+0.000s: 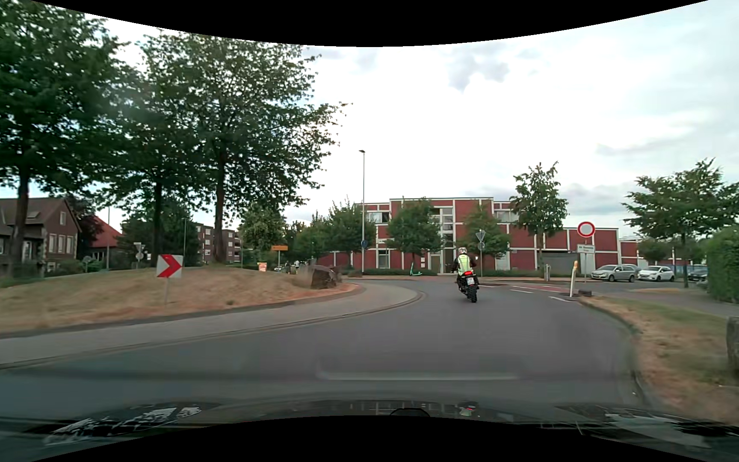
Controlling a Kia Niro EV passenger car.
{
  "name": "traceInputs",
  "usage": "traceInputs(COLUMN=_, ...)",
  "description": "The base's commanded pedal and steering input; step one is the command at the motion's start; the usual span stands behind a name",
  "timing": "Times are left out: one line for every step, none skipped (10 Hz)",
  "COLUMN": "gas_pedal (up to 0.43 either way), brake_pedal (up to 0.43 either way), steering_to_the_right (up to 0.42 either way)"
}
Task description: Follow the waypoints while adhering to traffic rules and regulations
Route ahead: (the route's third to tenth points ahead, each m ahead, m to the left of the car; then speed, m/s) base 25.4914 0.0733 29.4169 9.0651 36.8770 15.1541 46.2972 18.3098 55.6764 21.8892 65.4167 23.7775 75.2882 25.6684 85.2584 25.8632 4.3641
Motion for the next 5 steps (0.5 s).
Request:
traceInputs(gas_pedal=0.189, brake_pedal=0.000, steering_to_the_right=0.251)
traceInputs(gas_pedal=0.189, brake_pedal=0.000, steering_to_the_right=0.251)
traceInputs(gas_pedal=0.189, brake_pedal=0.000, steering_to_the_right=0.249)
traceInputs(gas_pedal=0.189, brake_pedal=0.000, steering_to_the_right=0.248)
traceInputs(gas_pedal=0.189, brake_pedal=0.000, steering_to_the_right=0.246)
